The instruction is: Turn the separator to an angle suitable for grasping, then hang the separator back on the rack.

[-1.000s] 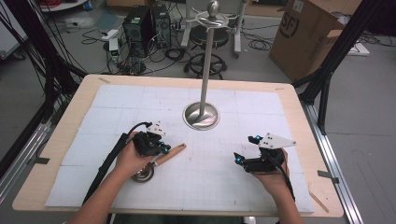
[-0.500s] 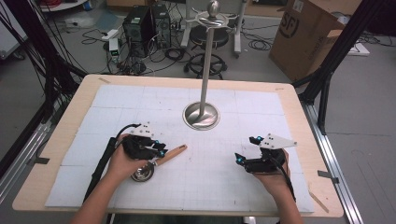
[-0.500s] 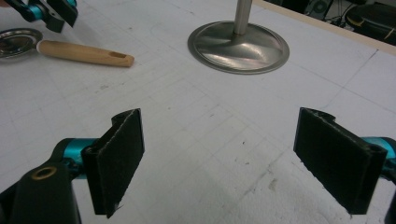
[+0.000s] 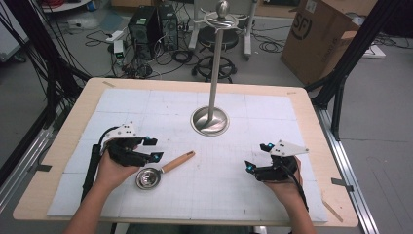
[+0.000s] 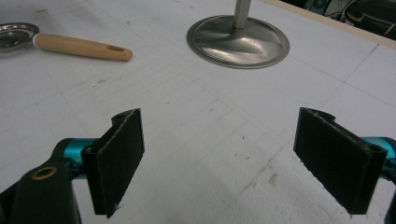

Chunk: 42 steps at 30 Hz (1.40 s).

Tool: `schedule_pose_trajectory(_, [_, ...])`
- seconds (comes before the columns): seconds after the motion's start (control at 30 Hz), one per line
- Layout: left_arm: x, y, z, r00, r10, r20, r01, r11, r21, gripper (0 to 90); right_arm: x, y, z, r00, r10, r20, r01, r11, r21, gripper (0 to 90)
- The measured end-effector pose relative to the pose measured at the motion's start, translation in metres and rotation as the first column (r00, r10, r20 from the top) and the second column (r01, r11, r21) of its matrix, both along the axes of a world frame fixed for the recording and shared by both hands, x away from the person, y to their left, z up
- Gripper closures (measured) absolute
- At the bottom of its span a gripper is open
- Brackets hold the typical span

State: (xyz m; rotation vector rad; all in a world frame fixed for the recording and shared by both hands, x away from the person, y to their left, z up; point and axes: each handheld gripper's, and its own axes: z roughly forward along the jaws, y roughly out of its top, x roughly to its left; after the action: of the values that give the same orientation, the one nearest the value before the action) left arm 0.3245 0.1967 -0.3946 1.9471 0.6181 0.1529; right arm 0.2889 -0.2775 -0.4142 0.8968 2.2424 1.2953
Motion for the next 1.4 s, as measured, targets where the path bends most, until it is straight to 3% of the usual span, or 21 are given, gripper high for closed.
schedule_pose_trajectory(0.13, [-0.001,0.005,0.002,1.0000,0.005,-0.002,-0.006,0.9996,-0.028,29.8,0.000,-0.001,0.000,1.0000,0.006,0.007,-0.006,1.000,0.004,14.9])
schedule_pose_trajectory(0.7, [-0.010,-0.003,0.002,0.9995,-0.028,-0.012,0.029,0.9973,0.067,25.5,0.001,0.000,0.001,0.9999,0.008,0.013,-0.008,1.000,-0.001,14.9])
schedule_pose_trajectory(0.87, [-0.010,-0.009,-0.002,0.9989,-0.029,-0.037,0.033,0.9919,0.122,23.6,0.003,-0.001,0.003,0.9998,0.005,0.020,-0.005,1.000,0.005,14.9])
schedule_pose_trajectory(0.9, [-0.011,-0.012,-0.004,0.9986,-0.027,-0.044,0.034,0.9867,0.159,23.3,0.003,0.000,0.002,0.9999,0.004,0.013,-0.005,1.000,0.004,14.9])
schedule_pose_trajectory(0.97, [-0.011,-0.014,-0.005,0.9984,-0.029,-0.048,0.036,0.9846,0.171,22.9,0.004,0.000,0.002,0.9999,0.006,0.010,-0.006,1.000,-0.002,14.9])
schedule_pose_trajectory(1.0, [-0.011,-0.017,-0.007,0.9981,-0.029,-0.054,0.039,0.9801,0.195,22.9,0.003,0.002,0.002,0.9999,0.007,0.012,-0.007,1.000,-0.008,14.9])
schedule_pose_trajectory(1.17, [-0.012,-0.024,-0.010,0.9977,-0.032,-0.059,0.044,0.9734,0.225,23.2,0.003,0.002,0.002,0.9998,0.009,0.015,-0.009,1.000,-0.011,14.9])
schedule_pose_trajectory(1.4, [-0.011,-0.031,-0.017,0.9949,-0.055,-0.085,0.076,0.9576,0.278,28.7,0.003,0.003,0.002,0.9999,0.009,0.012,-0.009,1.000,-0.011,14.9])
